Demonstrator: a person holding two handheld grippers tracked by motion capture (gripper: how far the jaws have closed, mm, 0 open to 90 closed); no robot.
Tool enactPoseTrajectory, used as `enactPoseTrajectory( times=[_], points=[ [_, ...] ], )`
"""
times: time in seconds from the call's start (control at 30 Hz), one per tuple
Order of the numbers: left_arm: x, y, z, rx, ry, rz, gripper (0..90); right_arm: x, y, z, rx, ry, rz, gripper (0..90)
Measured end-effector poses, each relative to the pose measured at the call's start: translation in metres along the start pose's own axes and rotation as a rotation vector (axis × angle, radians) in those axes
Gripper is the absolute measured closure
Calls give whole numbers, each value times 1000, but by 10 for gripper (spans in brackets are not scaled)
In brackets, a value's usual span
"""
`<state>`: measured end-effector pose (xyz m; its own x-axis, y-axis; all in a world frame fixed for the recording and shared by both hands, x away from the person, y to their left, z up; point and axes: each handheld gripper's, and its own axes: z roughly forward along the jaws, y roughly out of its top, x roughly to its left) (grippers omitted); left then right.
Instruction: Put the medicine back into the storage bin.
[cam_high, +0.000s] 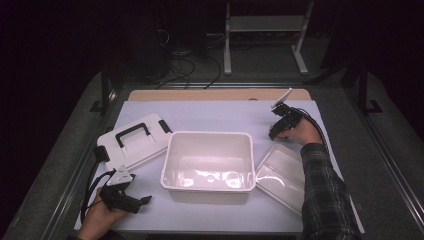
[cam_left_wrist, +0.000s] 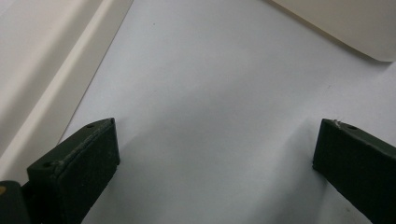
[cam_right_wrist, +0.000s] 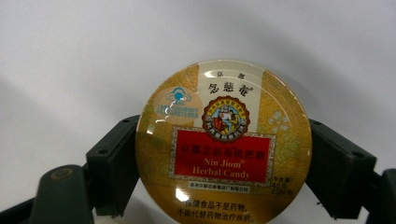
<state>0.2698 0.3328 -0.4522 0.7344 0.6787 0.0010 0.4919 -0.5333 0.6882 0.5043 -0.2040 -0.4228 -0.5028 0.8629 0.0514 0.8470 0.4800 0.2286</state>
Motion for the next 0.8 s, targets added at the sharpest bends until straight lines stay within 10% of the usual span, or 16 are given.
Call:
enactPoseTrajectory(
  times=[0.8],
  points=[
    [0,0,0,0,0,0,0,29,-2,-79,-127,53,-116,200]
  ],
)
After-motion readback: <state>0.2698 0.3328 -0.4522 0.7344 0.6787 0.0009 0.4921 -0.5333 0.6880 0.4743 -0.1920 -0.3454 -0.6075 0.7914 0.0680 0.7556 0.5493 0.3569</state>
